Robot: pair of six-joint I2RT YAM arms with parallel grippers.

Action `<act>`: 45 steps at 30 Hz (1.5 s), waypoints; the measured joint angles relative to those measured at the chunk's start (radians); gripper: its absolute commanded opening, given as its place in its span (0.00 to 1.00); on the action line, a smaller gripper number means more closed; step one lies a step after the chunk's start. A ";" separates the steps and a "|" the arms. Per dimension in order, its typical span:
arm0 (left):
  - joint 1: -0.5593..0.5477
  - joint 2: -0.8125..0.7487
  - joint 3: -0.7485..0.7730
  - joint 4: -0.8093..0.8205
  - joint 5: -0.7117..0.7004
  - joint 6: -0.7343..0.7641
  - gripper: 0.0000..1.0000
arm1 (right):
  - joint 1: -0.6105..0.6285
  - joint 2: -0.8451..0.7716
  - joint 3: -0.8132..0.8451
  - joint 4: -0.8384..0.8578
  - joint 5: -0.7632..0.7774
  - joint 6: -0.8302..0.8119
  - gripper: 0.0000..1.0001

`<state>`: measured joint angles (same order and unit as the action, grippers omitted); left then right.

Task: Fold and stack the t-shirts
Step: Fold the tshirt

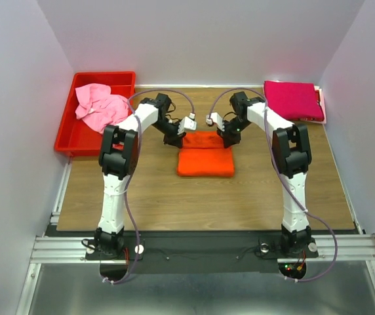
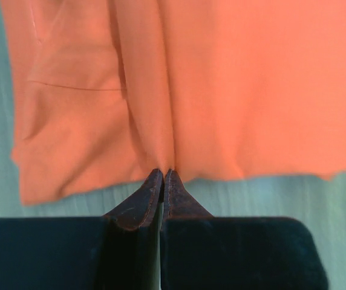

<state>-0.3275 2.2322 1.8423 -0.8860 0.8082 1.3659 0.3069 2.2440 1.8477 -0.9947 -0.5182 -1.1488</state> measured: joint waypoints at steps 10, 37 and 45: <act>-0.009 -0.082 -0.233 0.083 0.019 -0.068 0.00 | 0.009 -0.059 -0.129 0.068 -0.055 0.010 0.01; -0.294 -0.763 -0.789 0.422 -0.066 -0.363 0.52 | 0.113 -0.230 -0.285 0.209 -0.378 0.745 0.37; -0.353 -0.590 -0.789 0.548 -0.128 -0.426 0.53 | 0.118 -0.120 -0.285 0.281 -0.399 0.913 0.36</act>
<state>-0.6807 1.6424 1.0534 -0.3378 0.6800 0.9398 0.4252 2.1242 1.5623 -0.7139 -0.9169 -0.2359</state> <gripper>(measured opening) 0.521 0.372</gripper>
